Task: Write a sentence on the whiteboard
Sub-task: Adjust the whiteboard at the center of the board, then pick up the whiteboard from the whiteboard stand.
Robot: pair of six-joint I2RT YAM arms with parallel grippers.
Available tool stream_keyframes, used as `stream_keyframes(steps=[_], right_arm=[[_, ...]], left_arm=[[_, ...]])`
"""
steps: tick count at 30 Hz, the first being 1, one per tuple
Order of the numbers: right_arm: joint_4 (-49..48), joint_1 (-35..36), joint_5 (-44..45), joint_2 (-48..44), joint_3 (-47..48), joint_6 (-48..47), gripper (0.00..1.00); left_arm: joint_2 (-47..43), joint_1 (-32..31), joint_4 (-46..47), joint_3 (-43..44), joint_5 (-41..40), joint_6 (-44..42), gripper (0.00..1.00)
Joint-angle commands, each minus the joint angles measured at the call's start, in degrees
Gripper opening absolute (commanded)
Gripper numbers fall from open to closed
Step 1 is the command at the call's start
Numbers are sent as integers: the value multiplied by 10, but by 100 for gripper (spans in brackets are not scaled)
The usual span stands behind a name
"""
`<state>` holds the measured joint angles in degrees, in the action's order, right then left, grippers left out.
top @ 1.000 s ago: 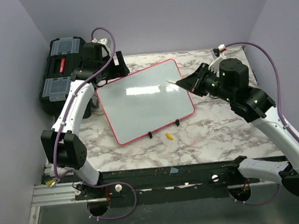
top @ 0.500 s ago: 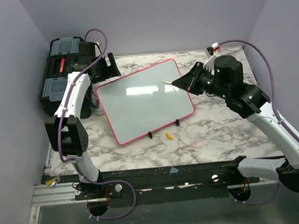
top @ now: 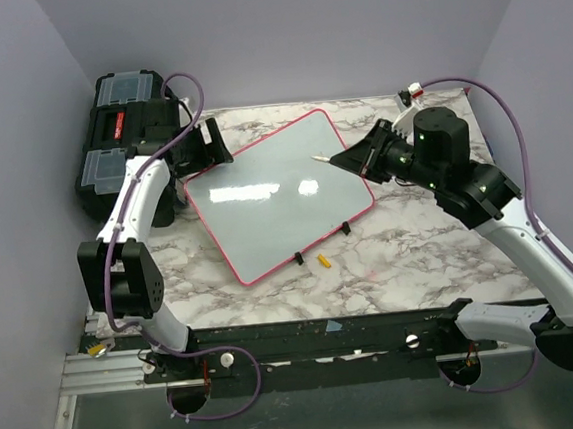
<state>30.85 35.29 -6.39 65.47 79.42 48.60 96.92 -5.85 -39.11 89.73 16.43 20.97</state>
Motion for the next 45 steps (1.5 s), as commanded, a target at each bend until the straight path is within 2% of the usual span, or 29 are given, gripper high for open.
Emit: stream_keyframes(steps=[1,12,19,26,34,45], right_arm=[[-15,0,-13,-17,-12,7,1],[-19,0,-18,-37,-36,10,1],[-4,0,-18,-39,-34,-2,1],[7,0,-17,-31,-24,-14,1],[12,0,-20,-2,-3,-38,1],[-1,0,-32,28,7,-46,1]], left_arm=[[-51,-5,-2,-55,58,10,86],[-118,-19,25,-143,101,-11,86],[-76,-13,-18,-75,74,-55,86],[-33,6,-43,-13,124,-94,84],[41,16,-90,46,205,-130,75],[85,22,-91,52,259,-135,61]])
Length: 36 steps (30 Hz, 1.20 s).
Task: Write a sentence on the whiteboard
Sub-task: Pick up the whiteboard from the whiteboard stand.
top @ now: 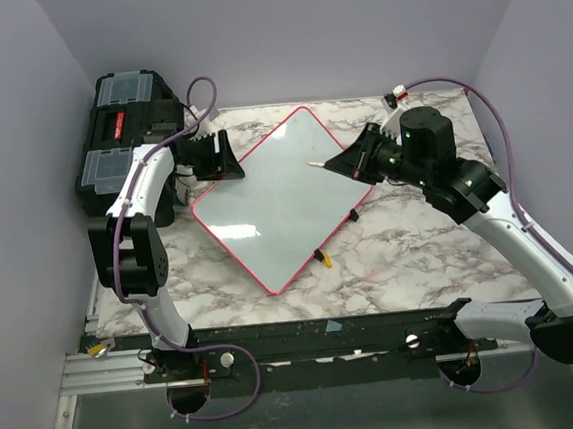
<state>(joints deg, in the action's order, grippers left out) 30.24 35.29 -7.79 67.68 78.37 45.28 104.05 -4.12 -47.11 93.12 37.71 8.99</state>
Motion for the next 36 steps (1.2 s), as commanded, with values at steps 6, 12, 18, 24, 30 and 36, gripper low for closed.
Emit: stream_keyframes(steps=[6,12,18,24,30,36], right_arm=[[6,0,-24,13,19,-15,1],[9,0,-26,17,20,-19,1],[11,0,-30,23,25,-23,1],[11,0,-33,25,28,-27,1],[12,0,-41,29,25,-38,1],[19,0,-56,44,32,-80,1]], left_arm=[[30,4,-9,18,85,-13,55],[32,4,-4,11,110,-15,48],[34,4,-3,11,122,-17,41],[33,4,-5,16,124,-18,32],[15,2,-4,22,126,-15,16],[-11,-9,1,10,119,-20,4]])
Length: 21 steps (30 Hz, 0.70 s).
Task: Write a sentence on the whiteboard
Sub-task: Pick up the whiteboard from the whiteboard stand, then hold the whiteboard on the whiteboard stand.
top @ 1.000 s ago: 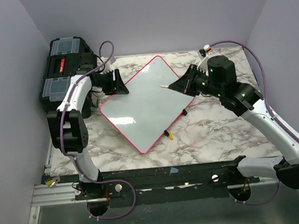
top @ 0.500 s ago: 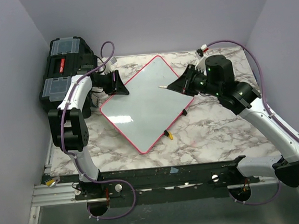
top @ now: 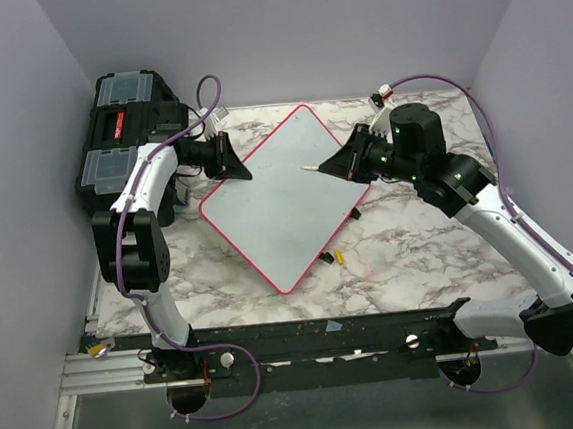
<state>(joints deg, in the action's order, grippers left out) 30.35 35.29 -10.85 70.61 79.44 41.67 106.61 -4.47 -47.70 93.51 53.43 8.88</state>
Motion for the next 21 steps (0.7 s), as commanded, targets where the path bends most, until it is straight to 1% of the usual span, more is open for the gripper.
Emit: stream_keyframes(steps=[1,5,11,17,21], right_arm=[[19,1,-28,20,25,-55,1],[30,7,-26,43,38,-105,1],[45,60,22,70,60,-165,1],[24,78,15,59,29,-181,1],[16,96,26,52,8,-201,1]], left_arm=[[-41,-8,8,4,-40,-21,1],[-62,-19,17,-8,-60,-30,0],[-92,-35,28,-20,-129,-48,0],[-144,-51,94,-81,-179,-45,0],[-176,-80,120,-116,-221,-49,0]])
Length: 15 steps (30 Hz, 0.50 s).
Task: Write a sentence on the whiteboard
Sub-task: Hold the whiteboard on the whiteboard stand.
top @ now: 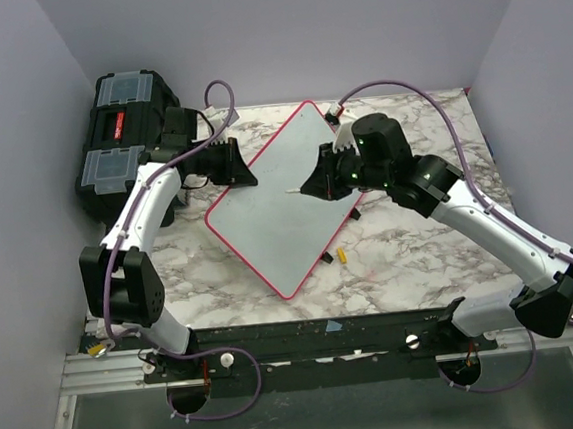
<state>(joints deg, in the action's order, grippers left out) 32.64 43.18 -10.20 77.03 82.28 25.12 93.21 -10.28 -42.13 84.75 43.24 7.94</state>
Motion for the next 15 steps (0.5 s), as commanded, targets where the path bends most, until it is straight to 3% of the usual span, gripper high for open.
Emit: stream_keyframes(steps=[1,15], right_arm=[[-5,26,32,-12,-21,-43,1],[-49,146,147,27,-9,-84,1]], left_arm=[[-47,-28,69,-35,-129,-40,0],[-70,-68,57,-39,-185,-37,0]])
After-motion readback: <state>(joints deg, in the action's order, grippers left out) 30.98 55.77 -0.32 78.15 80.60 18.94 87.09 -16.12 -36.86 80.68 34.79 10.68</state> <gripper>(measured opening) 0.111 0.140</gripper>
